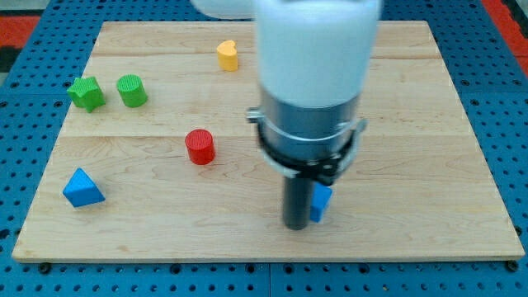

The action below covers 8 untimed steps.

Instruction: Move the triangle diagonal to the bottom right of the red circle

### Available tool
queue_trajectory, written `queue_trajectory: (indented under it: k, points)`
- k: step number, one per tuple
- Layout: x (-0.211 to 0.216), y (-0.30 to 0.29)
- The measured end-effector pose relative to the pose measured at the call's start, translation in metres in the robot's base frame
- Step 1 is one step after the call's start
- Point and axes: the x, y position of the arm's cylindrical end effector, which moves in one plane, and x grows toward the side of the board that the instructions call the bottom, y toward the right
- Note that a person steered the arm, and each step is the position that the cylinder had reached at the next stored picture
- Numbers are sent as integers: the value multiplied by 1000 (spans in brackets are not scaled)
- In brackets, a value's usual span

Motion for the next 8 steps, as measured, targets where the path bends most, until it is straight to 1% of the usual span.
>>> queue_trajectory:
  k: [1, 2, 3, 4, 5, 6, 7, 8]
  points:
    - [-6, 30]
    - [0, -42]
    - [7, -154]
    - [7, -286]
    - [2, -351]
    - [-32, -350]
    - [-42, -329]
    - [-39, -277]
